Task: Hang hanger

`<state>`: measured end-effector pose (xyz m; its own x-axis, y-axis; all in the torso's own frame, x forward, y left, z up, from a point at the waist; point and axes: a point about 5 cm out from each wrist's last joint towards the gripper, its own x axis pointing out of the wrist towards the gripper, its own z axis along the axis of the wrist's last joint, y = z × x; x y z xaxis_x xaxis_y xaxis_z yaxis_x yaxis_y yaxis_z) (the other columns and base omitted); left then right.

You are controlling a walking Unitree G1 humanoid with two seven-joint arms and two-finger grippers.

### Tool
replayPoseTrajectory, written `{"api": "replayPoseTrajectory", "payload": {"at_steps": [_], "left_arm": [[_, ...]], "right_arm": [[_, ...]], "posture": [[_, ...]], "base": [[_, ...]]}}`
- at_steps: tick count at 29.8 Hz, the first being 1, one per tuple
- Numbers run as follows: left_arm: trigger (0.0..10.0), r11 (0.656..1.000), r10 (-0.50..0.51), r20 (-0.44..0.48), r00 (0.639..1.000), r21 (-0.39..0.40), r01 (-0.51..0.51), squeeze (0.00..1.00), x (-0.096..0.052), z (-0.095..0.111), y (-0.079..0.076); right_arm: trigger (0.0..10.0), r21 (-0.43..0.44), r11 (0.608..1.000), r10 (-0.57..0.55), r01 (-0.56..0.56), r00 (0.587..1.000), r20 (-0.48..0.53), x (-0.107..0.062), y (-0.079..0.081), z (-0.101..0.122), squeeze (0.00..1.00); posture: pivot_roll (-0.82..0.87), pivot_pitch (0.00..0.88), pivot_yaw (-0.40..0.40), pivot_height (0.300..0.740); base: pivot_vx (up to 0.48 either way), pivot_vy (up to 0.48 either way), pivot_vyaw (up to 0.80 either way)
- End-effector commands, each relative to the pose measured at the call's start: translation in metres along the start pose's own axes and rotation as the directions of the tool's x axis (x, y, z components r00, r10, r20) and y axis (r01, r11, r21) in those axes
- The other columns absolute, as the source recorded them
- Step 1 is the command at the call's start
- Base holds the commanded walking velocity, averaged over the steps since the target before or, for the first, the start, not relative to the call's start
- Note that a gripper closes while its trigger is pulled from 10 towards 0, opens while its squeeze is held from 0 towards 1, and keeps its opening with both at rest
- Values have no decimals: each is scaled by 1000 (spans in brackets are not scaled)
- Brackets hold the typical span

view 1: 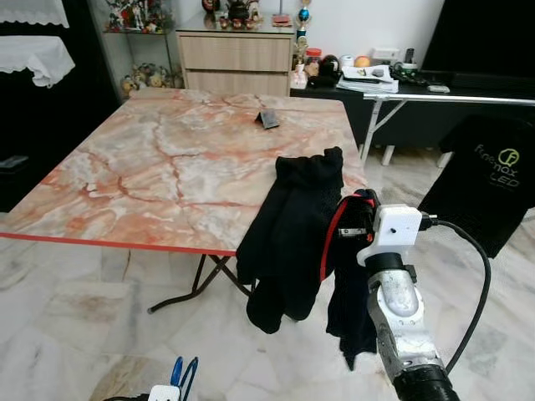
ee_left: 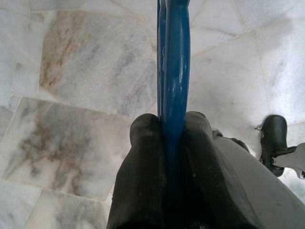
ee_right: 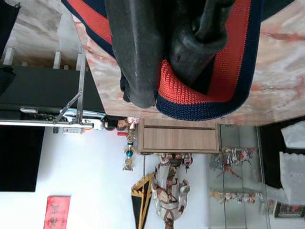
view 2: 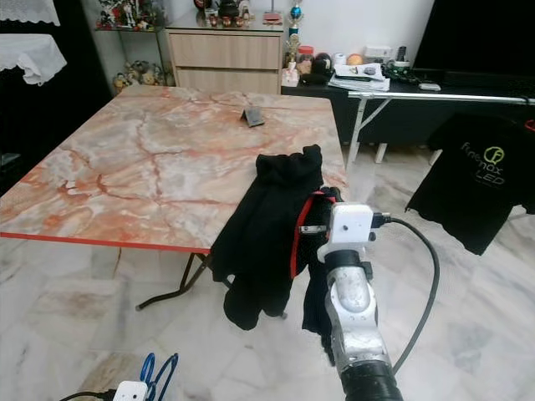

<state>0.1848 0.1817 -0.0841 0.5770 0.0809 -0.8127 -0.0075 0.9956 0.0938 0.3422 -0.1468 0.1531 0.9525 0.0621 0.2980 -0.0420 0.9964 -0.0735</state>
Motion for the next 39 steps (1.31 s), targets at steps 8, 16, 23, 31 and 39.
{"api": "replayPoseTrajectory", "payload": {"at_steps": [8,16,23,31,39], "left_arm": [[10000,999,-17,-4,1000,34,17,0,3,13,-20],[10000,999,-10,-12,1000,35,10,0,2,8,-11],[10000,999,-12,-15,1000,32,12,0,2,7,-11],[10000,999,-14,-14,1000,31,14,0,2,7,-10],[10000,999,-21,-14,1000,41,22,0,2,8,-10]], "right_arm": [[10000,6,1000,14,-15,994,106,8,3,26,0],[10000,19,1000,0,-3,990,143,16,3,39,0],[10000,11,1000,-16,15,982,186,33,-3,57,0],[10000,8,1000,-30,29,979,202,42,-5,64,0],[10000,2,998,-58,59,972,230,53,-12,76,0]], "posture": [[18,0,24,740],[23,0,22,740],[22,0,20,740],[25,0,19,740],[20,0,26,740]], "base": [[30,0,516],[173,0,0],[0,0,0],[0,0,0],[0,0,0]]}}
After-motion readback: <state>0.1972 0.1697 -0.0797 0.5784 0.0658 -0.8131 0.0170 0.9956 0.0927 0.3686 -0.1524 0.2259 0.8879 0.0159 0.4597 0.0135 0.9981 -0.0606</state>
